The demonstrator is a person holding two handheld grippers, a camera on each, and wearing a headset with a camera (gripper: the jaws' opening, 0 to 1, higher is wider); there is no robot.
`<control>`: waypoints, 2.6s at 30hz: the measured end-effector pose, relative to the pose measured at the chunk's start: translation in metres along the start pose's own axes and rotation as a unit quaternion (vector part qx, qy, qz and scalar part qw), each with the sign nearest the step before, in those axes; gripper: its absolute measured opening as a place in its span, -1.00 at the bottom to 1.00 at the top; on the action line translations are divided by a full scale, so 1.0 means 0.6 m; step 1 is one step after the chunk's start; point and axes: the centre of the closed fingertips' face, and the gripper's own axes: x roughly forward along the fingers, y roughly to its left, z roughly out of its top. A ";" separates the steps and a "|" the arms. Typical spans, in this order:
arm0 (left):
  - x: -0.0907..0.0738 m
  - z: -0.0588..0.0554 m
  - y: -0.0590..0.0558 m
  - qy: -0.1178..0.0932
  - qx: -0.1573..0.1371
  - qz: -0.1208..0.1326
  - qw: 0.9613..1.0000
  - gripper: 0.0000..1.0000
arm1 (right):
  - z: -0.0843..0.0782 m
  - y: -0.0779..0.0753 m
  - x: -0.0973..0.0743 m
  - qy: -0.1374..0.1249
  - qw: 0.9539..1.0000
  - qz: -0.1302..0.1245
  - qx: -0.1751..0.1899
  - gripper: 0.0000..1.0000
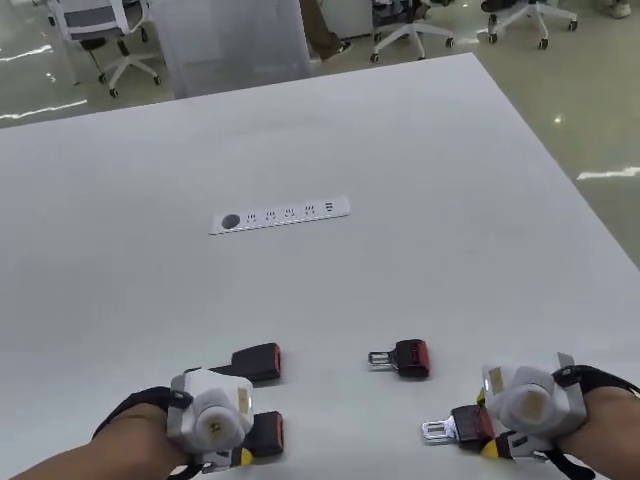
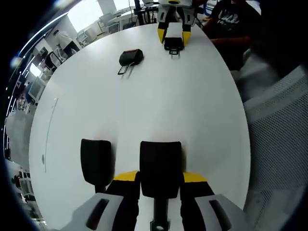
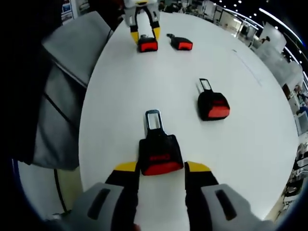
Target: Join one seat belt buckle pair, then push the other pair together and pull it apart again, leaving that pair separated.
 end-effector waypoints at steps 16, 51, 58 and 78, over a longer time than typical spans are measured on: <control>0.010 -0.004 -0.001 -0.001 -0.003 -0.006 1.000 -0.33 | 0.007 -0.001 0.007 -0.012 0.999 0.031 0.008 -0.30; 0.016 0.002 -0.005 0.002 -0.023 -0.034 0.999 -0.33 | 0.208 0.012 0.095 -0.076 0.997 0.025 0.023 -0.30; 0.016 0.002 -0.006 0.002 -0.023 -0.040 0.999 -0.33 | 0.255 0.014 0.117 -0.078 0.997 0.021 0.005 -0.29; 0.017 0.003 -0.010 0.011 -0.009 -0.043 0.999 -0.34 | 0.304 0.022 0.136 -0.070 0.997 0.028 -0.019 -0.30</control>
